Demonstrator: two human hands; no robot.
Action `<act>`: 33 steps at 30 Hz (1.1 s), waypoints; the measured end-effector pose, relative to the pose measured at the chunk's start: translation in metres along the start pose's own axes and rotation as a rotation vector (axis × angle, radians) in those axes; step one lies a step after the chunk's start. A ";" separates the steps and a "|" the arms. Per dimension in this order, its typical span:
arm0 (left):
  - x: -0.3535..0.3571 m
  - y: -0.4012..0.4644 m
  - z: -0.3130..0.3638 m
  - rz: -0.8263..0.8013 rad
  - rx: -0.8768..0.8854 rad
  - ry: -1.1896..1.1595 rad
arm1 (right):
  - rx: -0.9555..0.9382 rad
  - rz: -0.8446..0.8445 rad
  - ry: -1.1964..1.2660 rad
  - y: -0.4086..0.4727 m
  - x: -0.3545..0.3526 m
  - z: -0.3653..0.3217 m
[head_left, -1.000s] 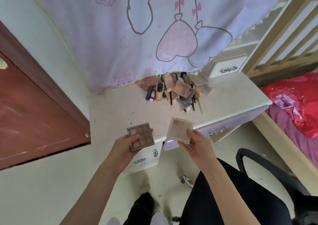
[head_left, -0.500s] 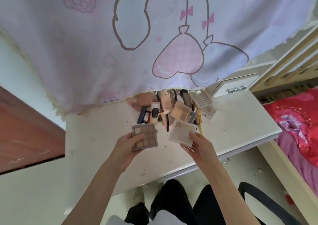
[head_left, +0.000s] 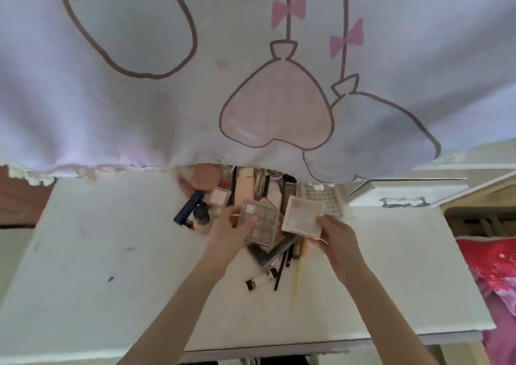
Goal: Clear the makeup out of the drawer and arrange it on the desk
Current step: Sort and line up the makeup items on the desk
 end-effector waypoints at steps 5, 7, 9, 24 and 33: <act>0.027 0.022 0.027 0.173 0.192 0.216 | -0.126 -0.077 -0.136 0.044 -0.012 -0.010; 0.032 0.029 0.031 0.208 0.245 0.244 | -0.171 -0.100 -0.168 0.057 -0.011 -0.009; 0.036 0.035 0.038 0.255 0.340 0.268 | -0.216 -0.144 -0.158 0.068 -0.004 -0.007; 0.061 0.014 0.038 0.669 0.748 0.865 | -0.810 -0.135 -0.635 0.061 -0.015 -0.024; 0.135 0.040 0.026 0.388 1.124 1.431 | -0.909 0.237 -0.930 0.068 -0.075 -0.017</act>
Point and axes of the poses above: each hand's wrist, its own y-axis towards the middle knuckle, its own x-axis out of the palm, z = x × y, the point moved 9 cm from there along y, towards the middle knuckle, and after that the axes turned 10 degrees about -x, right-handed, at the moved point
